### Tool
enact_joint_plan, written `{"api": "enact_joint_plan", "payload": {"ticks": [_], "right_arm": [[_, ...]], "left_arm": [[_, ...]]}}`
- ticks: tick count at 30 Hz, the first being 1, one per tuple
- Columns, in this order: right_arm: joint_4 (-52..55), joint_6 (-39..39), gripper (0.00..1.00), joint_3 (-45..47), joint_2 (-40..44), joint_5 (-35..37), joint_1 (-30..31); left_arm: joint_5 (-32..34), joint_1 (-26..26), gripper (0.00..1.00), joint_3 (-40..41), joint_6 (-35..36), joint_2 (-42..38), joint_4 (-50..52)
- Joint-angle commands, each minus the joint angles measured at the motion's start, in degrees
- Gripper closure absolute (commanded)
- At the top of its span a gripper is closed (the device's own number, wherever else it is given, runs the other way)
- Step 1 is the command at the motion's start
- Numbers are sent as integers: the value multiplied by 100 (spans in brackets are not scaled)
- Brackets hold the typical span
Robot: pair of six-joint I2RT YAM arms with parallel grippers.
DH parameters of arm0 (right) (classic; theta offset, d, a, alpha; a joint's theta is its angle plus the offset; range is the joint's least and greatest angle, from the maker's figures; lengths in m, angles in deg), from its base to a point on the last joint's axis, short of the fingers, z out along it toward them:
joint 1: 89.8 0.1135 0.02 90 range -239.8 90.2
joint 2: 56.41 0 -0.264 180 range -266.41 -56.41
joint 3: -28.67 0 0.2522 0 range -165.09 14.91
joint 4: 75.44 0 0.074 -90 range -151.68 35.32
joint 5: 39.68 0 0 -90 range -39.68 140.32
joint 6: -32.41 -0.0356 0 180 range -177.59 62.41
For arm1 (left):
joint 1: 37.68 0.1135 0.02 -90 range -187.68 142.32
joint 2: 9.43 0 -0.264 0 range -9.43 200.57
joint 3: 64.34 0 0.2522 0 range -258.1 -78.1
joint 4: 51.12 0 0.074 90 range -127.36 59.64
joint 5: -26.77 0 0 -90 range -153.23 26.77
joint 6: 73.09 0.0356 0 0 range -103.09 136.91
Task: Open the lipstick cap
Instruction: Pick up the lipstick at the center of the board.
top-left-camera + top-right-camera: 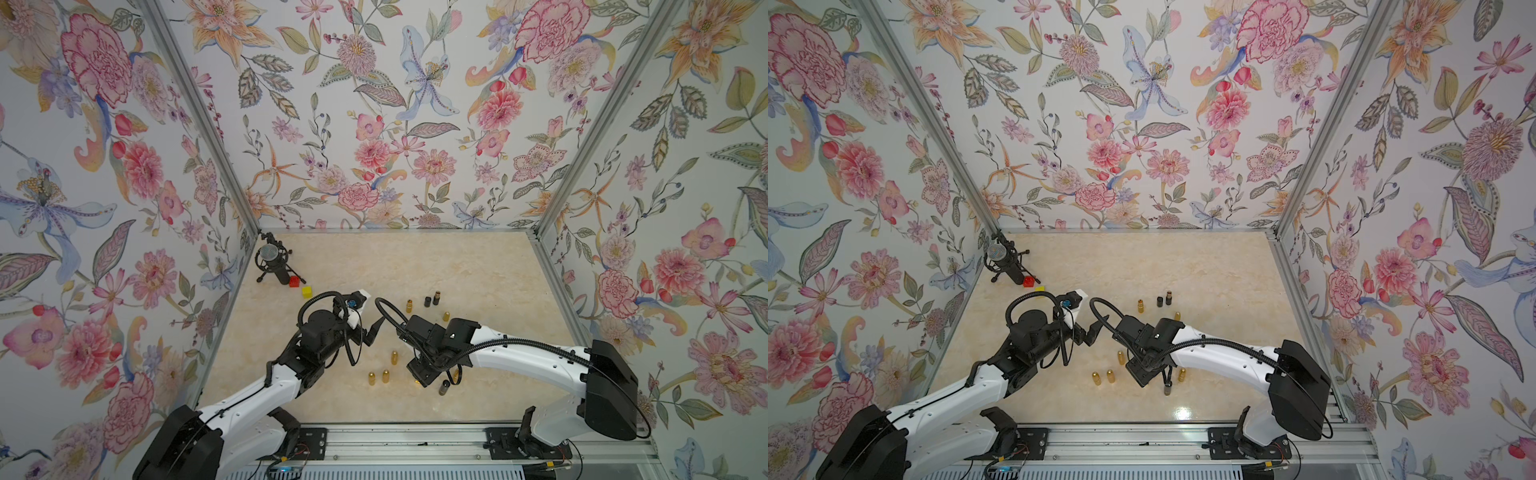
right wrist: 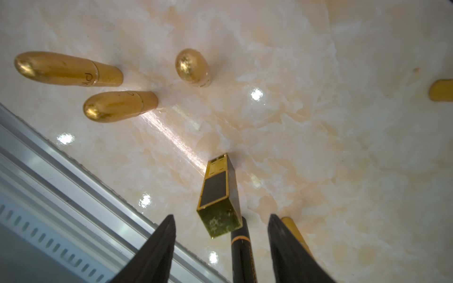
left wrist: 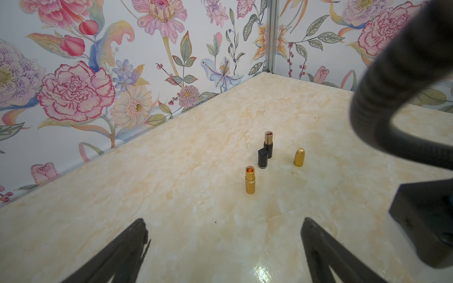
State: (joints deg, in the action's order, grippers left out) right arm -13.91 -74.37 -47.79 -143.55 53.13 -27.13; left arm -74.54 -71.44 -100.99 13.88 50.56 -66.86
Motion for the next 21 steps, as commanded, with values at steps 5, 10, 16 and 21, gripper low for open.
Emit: {"api": "enact_joint_plan", "payload": {"ticks": [5,10,16,21], "right_arm": [[-115,171,43,131,-388,50,70],[-236,279,51,56,-644,51,62],[-271,315,63,82,-669,10,-6],[-269,328,73,100,-614,-30,-78]], "left_arm": [[172,-17,1,118,-40,-69,36],[181,-17,1,102,-18,-57,59],[213,-17,1,154,-14,-85,10],[209,-11,1,185,-18,-54,-26]]}}
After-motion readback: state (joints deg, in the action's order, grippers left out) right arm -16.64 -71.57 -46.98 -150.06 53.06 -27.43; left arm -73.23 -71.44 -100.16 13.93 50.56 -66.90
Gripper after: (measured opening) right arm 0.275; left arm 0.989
